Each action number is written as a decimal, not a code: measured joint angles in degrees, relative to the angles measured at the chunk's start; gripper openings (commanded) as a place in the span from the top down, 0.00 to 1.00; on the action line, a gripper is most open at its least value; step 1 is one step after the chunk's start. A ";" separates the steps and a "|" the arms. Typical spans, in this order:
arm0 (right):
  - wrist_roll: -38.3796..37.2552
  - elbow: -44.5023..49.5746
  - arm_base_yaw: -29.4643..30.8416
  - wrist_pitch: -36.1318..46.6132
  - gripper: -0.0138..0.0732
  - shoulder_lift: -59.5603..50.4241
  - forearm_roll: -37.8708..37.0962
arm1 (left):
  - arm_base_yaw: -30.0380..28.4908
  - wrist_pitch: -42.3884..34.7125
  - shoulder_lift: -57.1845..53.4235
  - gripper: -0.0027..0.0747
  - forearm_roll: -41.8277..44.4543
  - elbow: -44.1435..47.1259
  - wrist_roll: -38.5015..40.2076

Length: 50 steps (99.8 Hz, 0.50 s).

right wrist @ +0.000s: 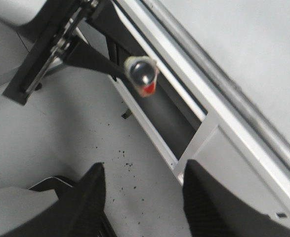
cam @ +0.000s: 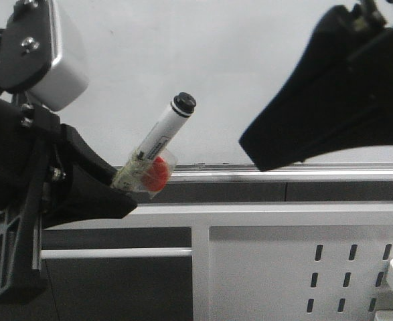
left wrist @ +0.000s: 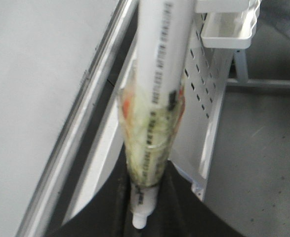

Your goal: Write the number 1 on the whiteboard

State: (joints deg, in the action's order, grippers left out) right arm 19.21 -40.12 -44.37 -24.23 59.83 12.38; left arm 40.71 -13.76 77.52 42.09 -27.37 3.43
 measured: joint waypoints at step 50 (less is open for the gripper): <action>0.23 -5.33 -4.06 8.74 0.45 10.25 -1.33 | 0.39 0.86 -0.66 0.99 1.14 -0.21 -0.11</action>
State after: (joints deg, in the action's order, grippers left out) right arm 19.44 -45.45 -48.43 -15.49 70.08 11.06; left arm 41.10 -12.91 76.86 43.23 -27.58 3.32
